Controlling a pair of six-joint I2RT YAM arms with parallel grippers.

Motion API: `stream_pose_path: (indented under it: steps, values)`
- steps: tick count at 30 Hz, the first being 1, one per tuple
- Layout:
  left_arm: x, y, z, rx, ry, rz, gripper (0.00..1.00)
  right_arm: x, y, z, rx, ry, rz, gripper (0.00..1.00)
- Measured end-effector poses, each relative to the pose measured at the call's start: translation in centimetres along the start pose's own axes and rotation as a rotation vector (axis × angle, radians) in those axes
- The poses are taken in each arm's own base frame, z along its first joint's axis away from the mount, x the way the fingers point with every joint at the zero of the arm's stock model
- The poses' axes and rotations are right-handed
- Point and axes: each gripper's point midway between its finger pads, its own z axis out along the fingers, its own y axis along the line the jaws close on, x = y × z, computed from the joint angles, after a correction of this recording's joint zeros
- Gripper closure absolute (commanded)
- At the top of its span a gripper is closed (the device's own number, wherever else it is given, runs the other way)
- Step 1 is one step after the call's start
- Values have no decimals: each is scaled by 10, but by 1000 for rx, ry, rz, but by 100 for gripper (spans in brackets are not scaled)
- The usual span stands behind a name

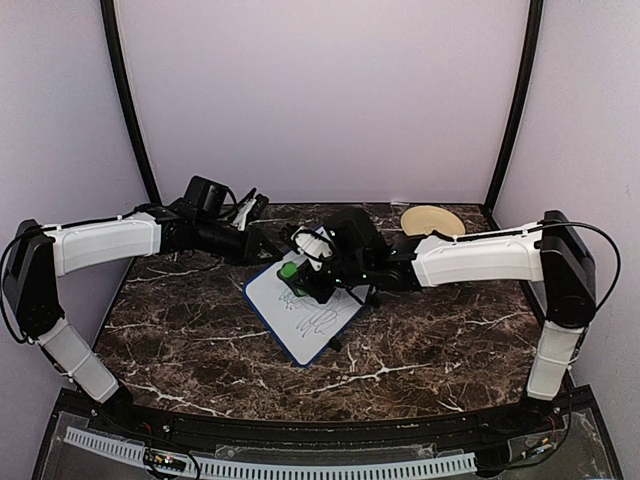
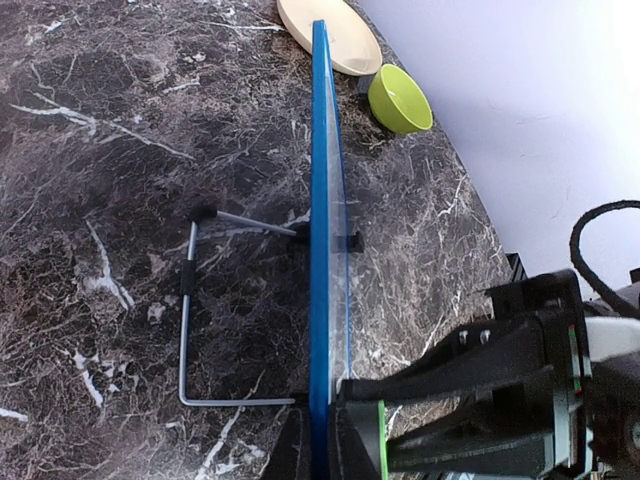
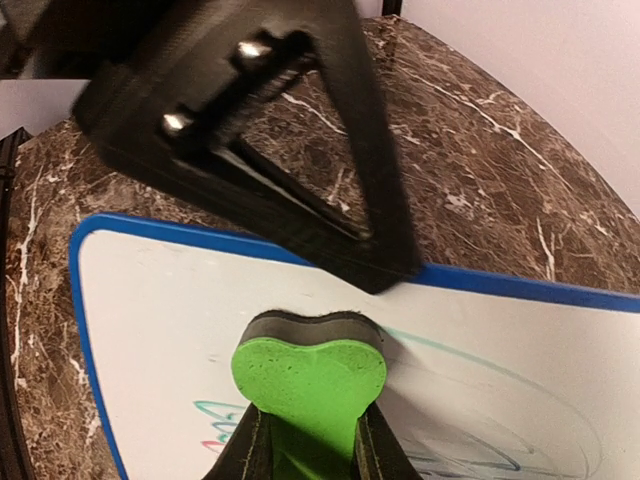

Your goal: Erase the whiteboard

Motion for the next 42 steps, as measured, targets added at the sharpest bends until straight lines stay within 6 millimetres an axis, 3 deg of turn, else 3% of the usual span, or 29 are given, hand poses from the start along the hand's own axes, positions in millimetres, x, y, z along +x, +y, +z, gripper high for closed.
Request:
stream_pose_path:
  steps: [12,18,25,28,33,36,39,42]
  values:
    - [0,2,1,-10,-2,-2,100,14,-79,-11,139,14,91,96]
    - [0,2,1,-9,-1,-3,100,16,-88,-12,150,14,105,96]
    - [0,2,1,-7,2,-4,100,12,-68,-9,121,12,83,96]
    - [0,2,1,-5,2,-4,100,8,-45,-6,83,7,58,96]
    - [0,0,2,4,4,-3,100,3,9,-2,-8,3,-6,96]
    - [0,-3,2,12,3,3,100,4,29,-1,-41,4,-30,97]
    - [0,-3,3,15,2,5,100,5,34,0,-46,6,-38,97]
    - [-1,-2,3,12,0,6,100,6,27,0,-34,2,-30,96]
